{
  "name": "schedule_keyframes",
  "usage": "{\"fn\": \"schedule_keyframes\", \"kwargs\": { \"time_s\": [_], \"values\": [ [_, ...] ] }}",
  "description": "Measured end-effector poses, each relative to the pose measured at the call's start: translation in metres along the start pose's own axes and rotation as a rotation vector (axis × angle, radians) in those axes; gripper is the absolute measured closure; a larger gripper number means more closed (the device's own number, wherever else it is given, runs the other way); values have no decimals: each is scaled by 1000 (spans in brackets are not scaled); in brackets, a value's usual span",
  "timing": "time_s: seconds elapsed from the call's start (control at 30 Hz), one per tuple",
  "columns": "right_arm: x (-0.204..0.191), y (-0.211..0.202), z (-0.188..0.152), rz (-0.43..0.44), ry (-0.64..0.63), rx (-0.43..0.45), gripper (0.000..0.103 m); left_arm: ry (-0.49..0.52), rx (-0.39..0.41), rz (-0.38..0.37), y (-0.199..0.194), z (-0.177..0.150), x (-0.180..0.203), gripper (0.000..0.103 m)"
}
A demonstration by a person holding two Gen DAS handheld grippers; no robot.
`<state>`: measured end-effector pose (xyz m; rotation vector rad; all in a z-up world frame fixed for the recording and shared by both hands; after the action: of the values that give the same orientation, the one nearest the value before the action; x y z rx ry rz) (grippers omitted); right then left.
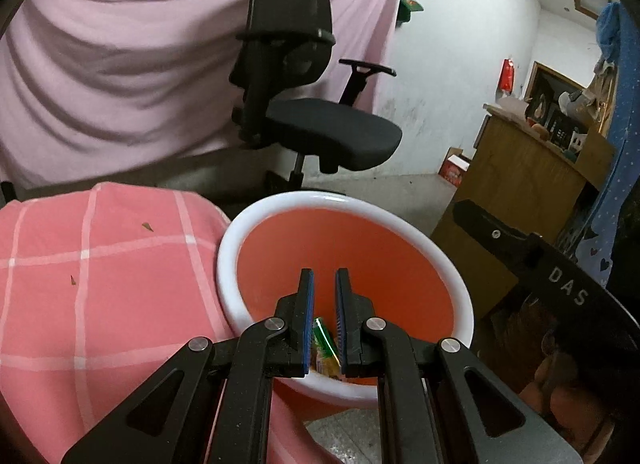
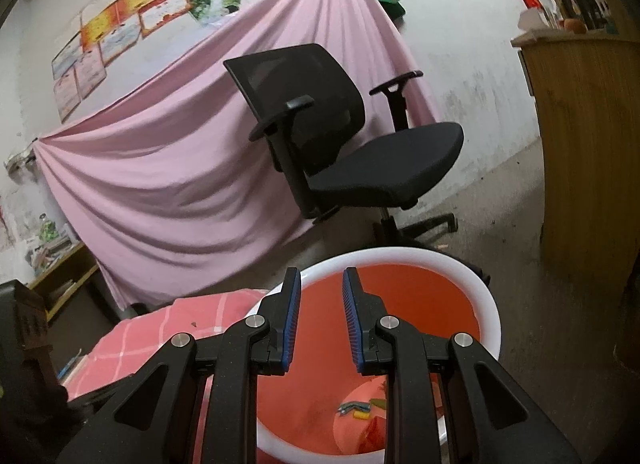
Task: Collect trash
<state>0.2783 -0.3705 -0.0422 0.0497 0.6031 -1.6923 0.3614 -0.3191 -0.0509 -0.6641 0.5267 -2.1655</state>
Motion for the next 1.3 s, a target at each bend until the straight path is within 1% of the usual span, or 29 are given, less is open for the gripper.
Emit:
{"fn": "schedule_keyframes", "kwargs": {
  "time_s": [0.2, 0.53, 0.6, 0.63, 0.67, 0.7, 0.73, 0.77, 0.8, 0.83, 0.9, 0.93, 0.97, 1.0, 1.03, 1.07, 1.13, 1.2, 1.23, 1.27, 1.3],
  "values": [
    [2, 0, -2, 3, 12, -13, 83, -48, 5, 19, -6, -3, -11, 95],
    [-9, -1, -3, 0, -27, -17, 82, -45, 43, 72, -30, 0, -25, 95],
    [-14, -2, -4, 0, -42, -12, 79, -47, 53, 82, -38, 2, -28, 95],
    [-15, -3, -4, 1, -47, -9, 76, -48, 58, 89, -40, 3, -29, 95],
    [-16, -3, -4, 2, -50, -6, 73, -47, 64, 97, -43, 4, -31, 94],
    [-18, -5, -3, 4, -56, 1, 73, -46, 67, 103, -45, 6, -33, 92],
    [-19, -6, -3, 4, -60, 6, 73, -45, 73, 110, -48, 6, -34, 87],
    [-20, -6, -3, 4, -63, 8, 73, -47, 79, 116, -52, 7, -36, 79],
    [-21, -7, -3, 4, -68, 13, 72, -51, 87, 120, -55, 7, -37, 74],
    [-22, -8, -3, 4, -71, 16, 70, -58, 99, 122, -59, 8, -39, 68],
    [-24, -10, -3, 4, -77, 25, 61, -69, 117, 128, -66, 9, -43, 67],
    [-25, -11, -2, 2, -78, 29, 53, -70, 119, 136, -69, 8, -46, 66],
    [-25, -13, -2, -4, -79, 39, 44, -69, 119, 147, -72, 8, -48, 63],
    [-25, -15, -2, -9, -79, 45, 39, -70, 120, 157, -73, 8, -50, 60],
    [-26, -17, -1, -14, -78, 55, 29, -72, 127, 167, -77, 7, -52, 54],
    [-26, -19, -1, -16, -75, 64, 24, -76, 138, 174, -82, 7, -55, 50],
    [-26, -24, 0, -19, -71, 81, 21, -85, 156, 187, -89, 5, -60, 47],
    [-28, -26, -1, -23, -73, 91, 15, -86, 163, 203, -96, 1, -65, 45],
    [-29, -28, -1, -25, -75, 95, 10, -84, 165, 212, -99, 1, -67, 44],
    [-30, -29, -1, -24, -76, 101, 6, -83, 169, 220, -102, -1, -68, 40],
    [-31, -31, -1, -23, -78, 107, 4, -83, 176, 225, -106, -2, -70, 38]
  ]
}}
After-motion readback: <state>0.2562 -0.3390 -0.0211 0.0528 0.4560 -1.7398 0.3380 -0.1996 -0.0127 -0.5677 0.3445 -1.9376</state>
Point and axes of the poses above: each gripper's, at about its wrist camera, not at the fingertips, and y roughly the way its jaws point, x to its right, z to its top, the point moved 9 cm from there along y, roughly the way its jaws point, and after that the axes turned 2 degrees about -y, right-handed, at the moved point
